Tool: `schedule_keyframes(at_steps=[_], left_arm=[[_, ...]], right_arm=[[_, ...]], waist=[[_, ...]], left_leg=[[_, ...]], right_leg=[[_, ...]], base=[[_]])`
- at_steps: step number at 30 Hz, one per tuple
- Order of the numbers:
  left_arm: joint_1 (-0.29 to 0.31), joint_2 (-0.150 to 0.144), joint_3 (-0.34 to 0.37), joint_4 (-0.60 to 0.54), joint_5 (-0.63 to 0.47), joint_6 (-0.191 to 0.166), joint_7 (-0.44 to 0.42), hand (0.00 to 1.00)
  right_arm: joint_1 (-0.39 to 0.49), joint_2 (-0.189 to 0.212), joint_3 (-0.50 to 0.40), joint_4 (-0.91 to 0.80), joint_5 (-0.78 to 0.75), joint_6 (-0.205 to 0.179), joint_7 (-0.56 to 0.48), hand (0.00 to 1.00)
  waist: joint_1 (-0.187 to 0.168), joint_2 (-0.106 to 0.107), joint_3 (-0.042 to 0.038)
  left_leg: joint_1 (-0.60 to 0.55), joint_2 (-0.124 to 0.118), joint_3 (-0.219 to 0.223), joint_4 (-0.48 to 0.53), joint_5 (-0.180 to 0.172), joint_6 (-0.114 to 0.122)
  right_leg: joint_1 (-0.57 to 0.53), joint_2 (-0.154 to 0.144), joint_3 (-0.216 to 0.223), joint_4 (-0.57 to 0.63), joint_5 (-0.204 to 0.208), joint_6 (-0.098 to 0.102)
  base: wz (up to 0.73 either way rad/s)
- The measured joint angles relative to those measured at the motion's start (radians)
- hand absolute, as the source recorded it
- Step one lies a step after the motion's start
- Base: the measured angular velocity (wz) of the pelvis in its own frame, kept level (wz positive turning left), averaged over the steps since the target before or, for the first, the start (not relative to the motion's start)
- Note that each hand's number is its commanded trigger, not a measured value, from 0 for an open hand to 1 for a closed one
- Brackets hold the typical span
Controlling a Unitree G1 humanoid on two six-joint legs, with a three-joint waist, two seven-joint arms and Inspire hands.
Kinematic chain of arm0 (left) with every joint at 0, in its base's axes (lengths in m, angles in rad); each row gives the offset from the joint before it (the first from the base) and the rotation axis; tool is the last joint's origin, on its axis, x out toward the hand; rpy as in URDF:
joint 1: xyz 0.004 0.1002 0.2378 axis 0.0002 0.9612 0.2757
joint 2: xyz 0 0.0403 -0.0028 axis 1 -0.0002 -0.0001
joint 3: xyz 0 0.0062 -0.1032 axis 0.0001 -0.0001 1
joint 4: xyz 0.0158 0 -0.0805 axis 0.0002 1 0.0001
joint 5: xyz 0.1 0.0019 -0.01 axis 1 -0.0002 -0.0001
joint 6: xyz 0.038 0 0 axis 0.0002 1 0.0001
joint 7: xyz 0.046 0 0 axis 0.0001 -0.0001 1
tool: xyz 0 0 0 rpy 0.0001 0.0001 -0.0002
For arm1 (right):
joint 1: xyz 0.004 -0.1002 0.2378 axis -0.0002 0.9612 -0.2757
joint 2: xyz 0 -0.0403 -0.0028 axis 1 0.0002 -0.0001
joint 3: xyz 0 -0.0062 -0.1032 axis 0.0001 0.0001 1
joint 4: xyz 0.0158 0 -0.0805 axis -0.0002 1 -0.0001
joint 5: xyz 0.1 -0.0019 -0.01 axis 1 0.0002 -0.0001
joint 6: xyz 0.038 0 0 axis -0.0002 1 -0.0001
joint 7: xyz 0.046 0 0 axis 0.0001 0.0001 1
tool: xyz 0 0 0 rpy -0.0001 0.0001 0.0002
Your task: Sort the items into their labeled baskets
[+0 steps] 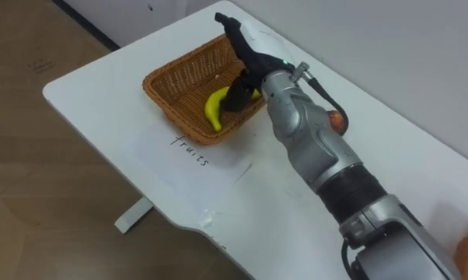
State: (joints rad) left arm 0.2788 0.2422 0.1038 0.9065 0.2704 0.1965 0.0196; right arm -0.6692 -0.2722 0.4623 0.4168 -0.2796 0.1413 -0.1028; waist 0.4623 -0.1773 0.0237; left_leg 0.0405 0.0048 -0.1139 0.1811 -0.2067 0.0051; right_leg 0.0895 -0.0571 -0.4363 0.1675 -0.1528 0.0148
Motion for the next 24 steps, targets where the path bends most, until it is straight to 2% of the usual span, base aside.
schedule_keyframes(at_steps=[4,10,13,14,17,19,24], left_arm=[[-0.003,-0.002,0.001,0.025,-0.002,-0.005,0.019,0.0],[0.009,-0.039,0.005,0.027,0.001,-0.009,0.039,0.0],[0.011,-0.047,0.012,0.027,0.008,-0.005,0.037,0.0],[0.016,-0.049,0.011,0.026,0.007,-0.003,0.038,0.0],[0.032,-0.056,0.011,0.021,0.006,0.004,0.038,0.0],[0.035,-0.057,0.01,0.021,0.005,0.008,0.038,0.0],[0.045,-0.066,-0.01,0.021,0.005,0.02,0.038,0.0]], right_arm=[[0.0,-0.006,-0.04,0.0,0.089,-0.02,-0.051,0.0],[0.001,-0.007,-0.125,-0.015,0.147,-0.039,-0.083,0.0],[0.001,-0.009,-0.193,-0.038,0.247,-0.042,-0.107,0.0],[0.003,-0.009,-0.209,-0.037,0.311,-0.042,-0.12,0.0],[0.005,-0.01,-0.213,-0.036,0.405,-0.042,-0.149,0.0],[0.01,-0.01,-0.215,-0.035,0.409,-0.042,-0.156,0.0],[0.032,-0.01,-0.221,-0.005,0.41,-0.042,-0.167,0.0]], waist=[[-0.021,0.022,-0.0057],[-0.073,0.054,-0.0095],[-0.101,0.065,-0.0101],[-0.107,0.07,-0.0135],[-0.132,0.088,-0.0158],[-0.155,0.097,-0.0147],[-0.184,0.125,-0.023]], left_leg=[[0.007,0.0,0.01,-0.001,0.001,0.001],[0.01,-0.002,0.028,0.003,0.002,0.003],[0.008,-0.002,0.028,0.005,0.002,0.003],[0.011,-0.002,0.028,0.006,0.002,0.003],[0.024,-0.002,0.031,0.005,0.002,0.003],[0.023,-0.002,0.031,0.006,0.002,0.003],[0.024,-0.003,0.035,0.006,0.002,0.004]], right_leg=[[0.001,-0.001,0.023,0.001,0.0,0.0],[0.0,-0.002,0.047,0.001,0.0,0.0],[-0.002,-0.001,0.049,0.0,0.0,0.0],[0.002,-0.001,0.052,0.0,0.0,0.0],[0.011,-0.002,0.053,0.001,0.0,0.0],[0.013,-0.002,0.051,0.0,0.0,0.0],[0.013,-0.003,0.052,0.002,0.0,0.0]], base=[[-0.07],[-0.08],[-0.02],[0.0],[-0.01],[0.0],[-0.01]])
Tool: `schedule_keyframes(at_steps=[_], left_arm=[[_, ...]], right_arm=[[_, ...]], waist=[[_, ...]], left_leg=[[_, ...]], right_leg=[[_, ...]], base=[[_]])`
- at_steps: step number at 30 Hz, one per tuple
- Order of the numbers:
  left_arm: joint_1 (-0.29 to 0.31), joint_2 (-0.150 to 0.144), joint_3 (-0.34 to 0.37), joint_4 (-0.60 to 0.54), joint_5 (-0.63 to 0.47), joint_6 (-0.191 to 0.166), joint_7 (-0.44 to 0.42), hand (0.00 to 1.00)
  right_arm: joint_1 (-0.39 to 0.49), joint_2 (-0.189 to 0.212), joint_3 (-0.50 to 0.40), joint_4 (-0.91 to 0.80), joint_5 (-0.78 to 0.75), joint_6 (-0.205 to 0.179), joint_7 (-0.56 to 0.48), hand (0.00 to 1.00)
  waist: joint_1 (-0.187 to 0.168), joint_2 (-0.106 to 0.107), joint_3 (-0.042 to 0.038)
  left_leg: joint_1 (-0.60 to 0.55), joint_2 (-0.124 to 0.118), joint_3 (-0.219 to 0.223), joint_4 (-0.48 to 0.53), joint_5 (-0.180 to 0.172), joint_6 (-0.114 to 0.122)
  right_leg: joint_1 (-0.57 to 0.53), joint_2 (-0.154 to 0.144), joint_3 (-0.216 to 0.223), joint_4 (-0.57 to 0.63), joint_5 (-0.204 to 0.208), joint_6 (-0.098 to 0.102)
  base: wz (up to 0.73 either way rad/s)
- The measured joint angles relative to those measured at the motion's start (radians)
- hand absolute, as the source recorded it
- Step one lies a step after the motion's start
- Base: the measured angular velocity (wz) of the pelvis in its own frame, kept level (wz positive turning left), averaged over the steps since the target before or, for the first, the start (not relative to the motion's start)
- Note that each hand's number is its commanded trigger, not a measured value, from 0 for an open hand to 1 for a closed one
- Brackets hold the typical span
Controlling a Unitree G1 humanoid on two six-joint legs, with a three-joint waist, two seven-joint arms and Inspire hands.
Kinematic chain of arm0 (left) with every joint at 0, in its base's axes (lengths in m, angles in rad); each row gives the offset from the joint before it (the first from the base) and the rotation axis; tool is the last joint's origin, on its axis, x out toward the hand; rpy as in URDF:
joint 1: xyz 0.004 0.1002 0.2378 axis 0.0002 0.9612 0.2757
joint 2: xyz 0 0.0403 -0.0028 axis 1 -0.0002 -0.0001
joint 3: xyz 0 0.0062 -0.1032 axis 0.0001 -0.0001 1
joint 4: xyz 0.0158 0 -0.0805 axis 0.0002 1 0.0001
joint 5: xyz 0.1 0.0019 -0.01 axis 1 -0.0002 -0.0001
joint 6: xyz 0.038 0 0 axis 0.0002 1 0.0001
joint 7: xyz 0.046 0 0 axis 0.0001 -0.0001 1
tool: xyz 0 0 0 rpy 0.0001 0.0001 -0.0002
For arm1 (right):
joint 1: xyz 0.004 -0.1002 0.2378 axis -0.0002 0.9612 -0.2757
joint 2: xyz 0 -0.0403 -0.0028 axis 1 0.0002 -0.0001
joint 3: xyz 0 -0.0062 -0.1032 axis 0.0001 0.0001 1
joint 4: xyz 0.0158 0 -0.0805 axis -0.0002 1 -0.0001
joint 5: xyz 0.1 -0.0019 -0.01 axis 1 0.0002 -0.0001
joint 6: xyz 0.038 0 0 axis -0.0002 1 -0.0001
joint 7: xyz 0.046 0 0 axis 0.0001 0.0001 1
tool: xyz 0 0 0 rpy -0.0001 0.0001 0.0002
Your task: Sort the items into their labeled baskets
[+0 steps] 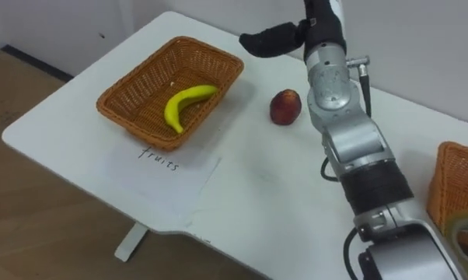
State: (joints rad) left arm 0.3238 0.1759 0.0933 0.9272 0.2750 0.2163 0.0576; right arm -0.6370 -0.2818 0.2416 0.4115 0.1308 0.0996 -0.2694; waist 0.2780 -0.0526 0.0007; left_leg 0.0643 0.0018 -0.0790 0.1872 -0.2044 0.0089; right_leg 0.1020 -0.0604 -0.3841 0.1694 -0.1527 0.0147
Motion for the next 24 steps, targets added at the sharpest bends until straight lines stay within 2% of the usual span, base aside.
schedule_keyframes(at_steps=[2,5,7,10,14,16,24], left_arm=[[-0.004,-0.008,-0.001,0.0,0.0,0.0,0.0,0.0],[-0.006,-0.012,-0.011,0.001,0.0,0.0,0.001,0.0],[-0.007,-0.018,-0.041,0.001,0.0,-0.007,0.01,0.0],[-0.012,-0.035,-0.051,0.0,-0.002,-0.019,0.027,0.0],[-0.023,-0.041,-0.063,0.0,-0.008,-0.018,0.042,0.0],[-0.024,-0.042,-0.073,0.0,-0.012,-0.015,0.048,0.0],[-0.046,-0.042,-0.115,0.001,-0.048,-0.022,0.048,0.0]], right_arm=[[0.007,0.0,-0.006,0.007,0.009,0.001,-0.004,0.0],[0.008,0.0,-0.015,0.008,0.05,0.001,-0.003,0.0],[0.008,0.0,-0.031,0.031,0.093,-0.017,0.001,0.0],[0.008,0.0,-0.037,0.072,0.109,-0.021,0.001,0.0],[0.008,-0.003,-0.04,0.176,0.18,-0.023,0.001,0.0],[0.008,-0.003,-0.04,0.202,0.182,-0.022,0.001,0.0],[0.007,-0.003,-0.04,0.259,0.182,-0.024,0.007,0.0]], waist=[[-0.009,0.014,-0.0025],[-0.025,0.02,-0.005],[-0.028,0.024,-0.0025],[-0.027,0.024,-0.0022],[-0.029,0.026,-0.001],[-0.029,0.031,0.0019],[-0.027,0.034,0.0043]], left_leg=[[-0.004,0.001,0.005,-0.002,0.0,0.0],[-0.004,0.003,0.015,-0.001,0.001,0.001],[-0.003,0.003,0.026,-0.001,0.002,0.001],[-0.015,0.003,0.049,-0.006,0.002,0.002],[-0.026,0.003,0.051,-0.006,0.003,0.004],[-0.03,0.003,0.051,-0.006,0.003,0.004],[-0.075,0.004,0.051,0.002,0.005,0.005]], right_leg=[[-0.005,0.001,0.001,0.001,0.0,0.0],[-0.013,0.002,0.008,0.003,0.0,0.0],[-0.018,0.001,0.018,0.003,0.001,-0.001],[-0.039,-0.001,0.025,0.004,0.003,-0.005],[-0.051,-0.002,0.027,0.005,0.004,-0.005],[-0.055,-0.003,0.026,0.003,0.004,-0.005],[-0.099,-0.006,0.025,0.003,0.004,-0.005]], base=[[-0.07],[-0.09],[-0.16],[-0.2],[-0.02],[0.0],[0.02]])
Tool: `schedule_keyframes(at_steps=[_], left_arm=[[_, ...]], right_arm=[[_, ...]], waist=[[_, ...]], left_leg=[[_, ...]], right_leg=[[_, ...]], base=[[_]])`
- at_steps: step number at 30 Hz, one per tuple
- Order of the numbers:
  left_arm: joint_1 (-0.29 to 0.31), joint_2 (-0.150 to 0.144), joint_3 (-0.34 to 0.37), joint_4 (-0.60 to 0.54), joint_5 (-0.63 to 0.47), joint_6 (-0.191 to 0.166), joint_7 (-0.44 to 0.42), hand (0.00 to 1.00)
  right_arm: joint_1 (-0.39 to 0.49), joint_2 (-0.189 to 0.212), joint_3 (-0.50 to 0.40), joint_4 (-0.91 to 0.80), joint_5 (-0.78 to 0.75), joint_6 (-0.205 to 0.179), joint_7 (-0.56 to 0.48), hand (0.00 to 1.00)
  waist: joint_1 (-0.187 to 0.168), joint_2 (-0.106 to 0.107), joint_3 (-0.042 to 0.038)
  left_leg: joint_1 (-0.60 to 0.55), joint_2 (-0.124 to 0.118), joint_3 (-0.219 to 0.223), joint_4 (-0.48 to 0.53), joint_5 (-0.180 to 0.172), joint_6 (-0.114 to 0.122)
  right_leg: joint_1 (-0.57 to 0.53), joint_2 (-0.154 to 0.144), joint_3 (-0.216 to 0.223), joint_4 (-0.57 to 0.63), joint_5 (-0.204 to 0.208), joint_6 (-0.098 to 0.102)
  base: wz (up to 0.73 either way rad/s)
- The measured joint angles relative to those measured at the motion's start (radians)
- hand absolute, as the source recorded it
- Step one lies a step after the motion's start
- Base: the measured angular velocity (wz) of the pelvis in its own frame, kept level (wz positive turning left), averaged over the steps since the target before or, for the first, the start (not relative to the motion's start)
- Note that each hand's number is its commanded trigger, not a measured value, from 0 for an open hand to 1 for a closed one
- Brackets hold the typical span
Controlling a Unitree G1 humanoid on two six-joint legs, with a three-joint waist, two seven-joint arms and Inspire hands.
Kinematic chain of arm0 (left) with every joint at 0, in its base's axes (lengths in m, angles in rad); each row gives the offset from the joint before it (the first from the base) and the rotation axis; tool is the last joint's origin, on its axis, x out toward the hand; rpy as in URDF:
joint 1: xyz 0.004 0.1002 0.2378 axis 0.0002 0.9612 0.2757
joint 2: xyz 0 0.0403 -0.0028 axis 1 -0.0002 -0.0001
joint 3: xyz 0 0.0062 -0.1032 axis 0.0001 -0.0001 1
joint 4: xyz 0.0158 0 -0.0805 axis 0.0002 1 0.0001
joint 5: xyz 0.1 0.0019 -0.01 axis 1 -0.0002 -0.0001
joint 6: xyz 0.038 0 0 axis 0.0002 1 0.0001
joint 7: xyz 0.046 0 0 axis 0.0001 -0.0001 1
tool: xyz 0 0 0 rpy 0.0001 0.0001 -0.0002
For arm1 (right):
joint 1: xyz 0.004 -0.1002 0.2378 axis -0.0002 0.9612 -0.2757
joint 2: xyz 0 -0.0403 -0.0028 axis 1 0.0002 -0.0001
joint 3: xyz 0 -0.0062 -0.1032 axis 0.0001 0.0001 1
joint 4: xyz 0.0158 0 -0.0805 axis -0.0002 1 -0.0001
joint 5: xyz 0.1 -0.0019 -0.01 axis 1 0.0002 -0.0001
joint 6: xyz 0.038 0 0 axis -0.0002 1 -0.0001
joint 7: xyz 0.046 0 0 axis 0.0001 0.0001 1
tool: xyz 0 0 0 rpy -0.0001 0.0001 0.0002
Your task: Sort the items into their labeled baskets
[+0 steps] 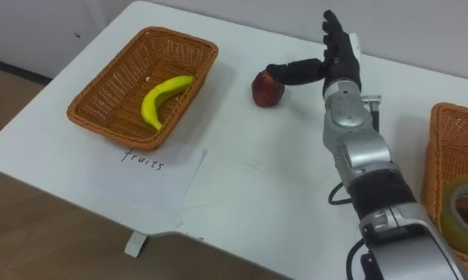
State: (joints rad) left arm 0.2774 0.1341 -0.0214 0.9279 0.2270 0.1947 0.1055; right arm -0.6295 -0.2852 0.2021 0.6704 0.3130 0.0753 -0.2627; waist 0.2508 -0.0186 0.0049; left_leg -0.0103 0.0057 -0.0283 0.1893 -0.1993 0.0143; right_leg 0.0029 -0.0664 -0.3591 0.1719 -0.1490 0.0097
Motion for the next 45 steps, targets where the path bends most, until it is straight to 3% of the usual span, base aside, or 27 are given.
schedule_keyframes(at_steps=[13,28,45], left_arm=[[-0.019,0.002,-0.059,-0.006,0.0,-0.015,-0.01,0.0],[-0.052,0.01,-0.08,-0.005,-0.007,-0.03,-0.053,0.0],[-0.096,0.011,-0.083,0.043,-0.037,-0.054,-0.053,0.0]], right_arm=[[0.0,0.005,0.003,0.074,-0.006,-0.012,0.025,0.0],[-0.02,0.007,0.012,0.126,-0.125,-0.023,0.028,0.0],[-0.062,0.035,0.018,0.134,-0.319,-0.032,0.053,0.0]], waist=[[0.0,-0.01,0.0107],[0.004,-0.013,0.0136],[0.049,-0.013,0.0189]], left_leg=[[-0.038,0.001,0.001,0.002,0.0,0.0],[-0.076,0.001,0.004,0.015,0.001,0.002],[-0.095,0.0,-0.001,0.016,0.002,0.002]], right_leg=[[-0.043,-0.003,0.0,0.013,0.0,0.0],[-0.083,-0.005,0.003,0.023,0.002,-0.002],[-0.109,-0.007,0.0,0.033,0.002,-0.002]], base=[[-0.01],[-0.01],[-0.01]])
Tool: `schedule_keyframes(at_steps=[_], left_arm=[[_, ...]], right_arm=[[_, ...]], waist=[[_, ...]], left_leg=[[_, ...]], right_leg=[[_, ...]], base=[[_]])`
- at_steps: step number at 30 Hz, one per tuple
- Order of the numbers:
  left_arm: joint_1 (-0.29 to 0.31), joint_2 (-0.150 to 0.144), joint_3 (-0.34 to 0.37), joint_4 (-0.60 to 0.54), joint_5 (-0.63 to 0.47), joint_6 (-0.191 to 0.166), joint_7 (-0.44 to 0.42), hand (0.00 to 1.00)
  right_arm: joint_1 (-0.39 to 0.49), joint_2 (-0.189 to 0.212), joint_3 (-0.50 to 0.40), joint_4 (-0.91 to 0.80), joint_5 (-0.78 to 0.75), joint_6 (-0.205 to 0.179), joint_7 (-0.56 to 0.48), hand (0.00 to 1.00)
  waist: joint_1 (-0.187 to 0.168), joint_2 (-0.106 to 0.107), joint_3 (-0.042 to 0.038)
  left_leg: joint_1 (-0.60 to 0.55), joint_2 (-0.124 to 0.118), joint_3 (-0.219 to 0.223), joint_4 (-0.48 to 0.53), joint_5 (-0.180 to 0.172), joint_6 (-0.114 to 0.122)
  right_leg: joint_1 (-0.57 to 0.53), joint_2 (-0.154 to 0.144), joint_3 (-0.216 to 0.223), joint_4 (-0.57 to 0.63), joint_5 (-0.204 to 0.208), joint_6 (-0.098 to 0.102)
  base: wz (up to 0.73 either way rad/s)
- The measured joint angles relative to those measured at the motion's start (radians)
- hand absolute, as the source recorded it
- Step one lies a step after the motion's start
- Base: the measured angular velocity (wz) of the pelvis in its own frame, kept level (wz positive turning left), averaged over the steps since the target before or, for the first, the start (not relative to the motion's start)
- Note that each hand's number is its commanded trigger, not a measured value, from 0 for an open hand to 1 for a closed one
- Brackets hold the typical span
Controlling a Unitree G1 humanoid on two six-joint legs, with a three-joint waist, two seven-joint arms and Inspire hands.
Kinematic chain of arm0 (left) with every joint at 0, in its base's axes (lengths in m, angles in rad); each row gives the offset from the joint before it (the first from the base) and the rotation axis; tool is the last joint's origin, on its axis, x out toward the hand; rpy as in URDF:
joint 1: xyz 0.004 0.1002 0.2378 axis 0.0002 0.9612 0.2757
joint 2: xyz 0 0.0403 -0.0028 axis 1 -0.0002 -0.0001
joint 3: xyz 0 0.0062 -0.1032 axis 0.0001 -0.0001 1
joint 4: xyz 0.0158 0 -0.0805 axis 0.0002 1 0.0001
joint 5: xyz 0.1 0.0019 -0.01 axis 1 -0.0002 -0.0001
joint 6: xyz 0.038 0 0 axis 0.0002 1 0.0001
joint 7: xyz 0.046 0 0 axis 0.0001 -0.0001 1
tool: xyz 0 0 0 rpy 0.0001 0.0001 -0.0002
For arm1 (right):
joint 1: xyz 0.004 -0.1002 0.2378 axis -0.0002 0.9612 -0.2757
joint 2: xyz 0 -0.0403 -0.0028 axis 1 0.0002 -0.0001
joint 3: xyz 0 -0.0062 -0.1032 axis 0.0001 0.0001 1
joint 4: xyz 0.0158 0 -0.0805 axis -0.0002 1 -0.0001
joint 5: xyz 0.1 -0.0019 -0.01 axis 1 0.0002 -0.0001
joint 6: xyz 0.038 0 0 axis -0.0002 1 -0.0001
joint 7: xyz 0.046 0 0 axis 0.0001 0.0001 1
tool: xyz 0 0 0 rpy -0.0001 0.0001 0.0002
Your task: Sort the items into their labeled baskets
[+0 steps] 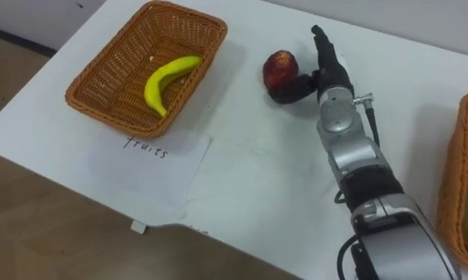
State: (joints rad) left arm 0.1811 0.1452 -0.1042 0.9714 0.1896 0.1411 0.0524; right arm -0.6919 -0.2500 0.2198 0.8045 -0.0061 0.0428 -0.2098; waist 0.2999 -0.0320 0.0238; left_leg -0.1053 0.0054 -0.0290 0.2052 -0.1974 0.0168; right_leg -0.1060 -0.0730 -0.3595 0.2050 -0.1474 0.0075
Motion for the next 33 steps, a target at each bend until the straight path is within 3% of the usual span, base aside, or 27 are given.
schedule_keyframes(at_steps=[11,29,30,31,33], left_arm=[[-0.05,0.0,0.002,0.1,-0.001,-0.011,0.006,0.0],[-0.057,0.0,0.002,0.109,-0.001,-0.011,0.002,0.0],[-0.057,0.0,0.002,0.109,-0.001,-0.011,0.001,0.0],[-0.057,-0.001,0.002,0.109,-0.001,-0.011,0.001,0.0],[-0.057,-0.002,0.001,0.108,-0.001,-0.011,0.001,0.0]], right_arm=[[-0.015,0.0,0.068,-0.011,-0.045,-0.001,0.003,0.0],[-0.015,0.0,0.074,0.005,-0.047,-0.002,0.031,0.0],[-0.015,0.0,0.074,0.005,-0.047,-0.002,0.031,0.22],[-0.015,0.0,0.073,0.005,-0.047,-0.002,0.032,0.98],[-0.015,0.0,0.073,0.006,-0.047,-0.002,0.033,1.0]], waist=[[0.036,0.001,0.0],[0.039,0.003,0.002],[0.038,0.003,0.002],[0.038,0.003,0.002],[0.038,0.003,0.0018]], left_leg=[[-0.005,-0.001,-0.005,0.0,0.001,0.0],[-0.007,-0.002,-0.007,0.002,0.002,0.002],[-0.007,-0.002,-0.007,0.002,0.002,0.002],[-0.008,-0.002,-0.007,0.002,0.002,0.002],[-0.008,-0.002,-0.008,0.002,0.002,0.002]], right_leg=[[0.0,-0.002,-0.008,-0.004,0.0,0.0],[-0.001,-0.012,-0.017,0.0,0.0,0.0],[-0.001,-0.012,-0.017,0.0,0.0,0.0],[-0.001,-0.012,-0.017,0.0,0.0,0.0],[-0.001,-0.012,-0.018,0.0,0.0,0.0]], base=[[0.01],[0.01],[0.0],[0.0],[0.0]])
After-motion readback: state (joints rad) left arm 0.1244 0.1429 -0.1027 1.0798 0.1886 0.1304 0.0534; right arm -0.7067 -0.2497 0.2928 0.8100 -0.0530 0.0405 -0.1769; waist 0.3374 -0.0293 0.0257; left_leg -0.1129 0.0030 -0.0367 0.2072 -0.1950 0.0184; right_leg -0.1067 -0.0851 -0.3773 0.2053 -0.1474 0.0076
